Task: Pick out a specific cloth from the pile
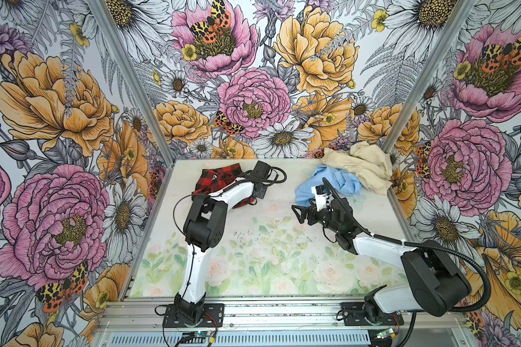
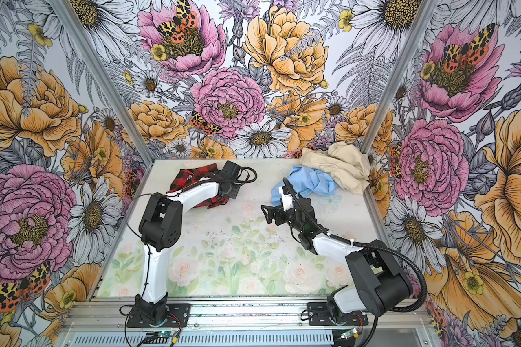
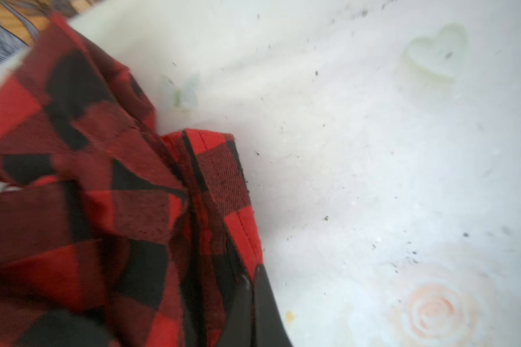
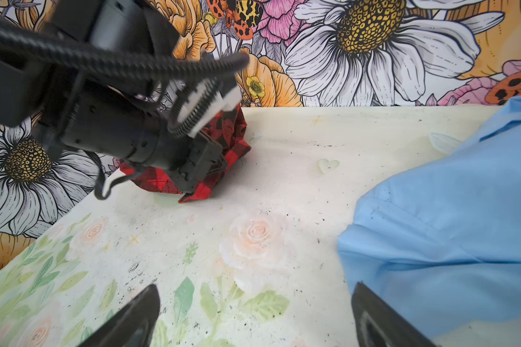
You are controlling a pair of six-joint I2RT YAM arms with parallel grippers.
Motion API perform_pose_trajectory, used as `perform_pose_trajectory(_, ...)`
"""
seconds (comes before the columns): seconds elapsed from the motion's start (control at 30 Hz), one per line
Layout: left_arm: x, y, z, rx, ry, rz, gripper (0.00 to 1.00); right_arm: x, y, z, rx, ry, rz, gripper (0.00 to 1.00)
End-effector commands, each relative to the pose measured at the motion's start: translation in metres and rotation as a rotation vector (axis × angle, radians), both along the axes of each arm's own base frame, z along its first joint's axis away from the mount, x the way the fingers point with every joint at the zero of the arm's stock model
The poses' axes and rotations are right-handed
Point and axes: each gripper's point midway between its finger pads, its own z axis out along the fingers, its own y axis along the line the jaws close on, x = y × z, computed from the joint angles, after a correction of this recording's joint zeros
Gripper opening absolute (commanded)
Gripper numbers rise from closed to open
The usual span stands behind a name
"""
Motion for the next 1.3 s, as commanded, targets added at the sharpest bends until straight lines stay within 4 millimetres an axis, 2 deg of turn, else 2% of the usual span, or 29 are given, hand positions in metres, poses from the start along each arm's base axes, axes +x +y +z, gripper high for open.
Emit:
perform_pose_trajectory(0.0,0.006,0.023,0.079,-0.1,-0.138,0.018,0.0,0.001,0.0,0.01,0.026,-0.028,0.004,0.99)
perform_pose_trajectory(0.1,0.008,0.056,0.104,-0.133,-0.18,0.076,0.0,0.001,0.001,0.008,0.026,-0.025,0.006,0.99)
perform_pose_trajectory(0.2,0.01,0.097,0.118,-0.132,-0.209,0.148,0.0,0.001,0.002,0.008,0.027,-0.024,0.008,0.99)
perform_pose_trajectory(0.43,0.013,0.201,0.095,-0.095,-0.187,0.36,0.0,0.002,0.002,0.006,0.027,-0.019,0.008,0.99)
perform_pose_trajectory(0.5,0.018,0.228,0.078,-0.084,-0.169,0.42,0.0,0.003,0.003,0.004,0.027,-0.017,0.008,0.99)
perform_pose_trajectory(0.57,0.025,0.245,0.063,-0.084,-0.158,0.453,0.0,0.003,0.003,0.002,0.027,-0.011,0.01,0.99)
perform_pose_trajectory(0.8,0.049,0.258,-0.014,-0.014,-0.05,0.468,0.0,0.004,0.004,-0.003,0.019,-0.002,0.014,0.99)
perform_pose_trajectory(0.93,0.058,0.249,-0.042,0.001,-0.018,0.43,0.0,0.006,0.003,-0.004,0.008,-0.003,0.007,0.99)
perform_pose_trajectory(1.03,0.06,0.24,-0.064,0.081,0.021,0.388,0.0,0.006,0.003,-0.006,0.002,-0.001,0.007,0.99)
perform_pose_trajectory(1.13,0.06,0.229,-0.08,0.184,0.048,0.344,0.0,0.007,0.003,-0.007,0.0,0.002,0.007,0.99)
perform_pose_trajectory(1.27,0.06,0.22,-0.072,0.333,0.055,0.349,0.0,0.006,0.003,-0.007,0.0,0.004,0.009,0.99)
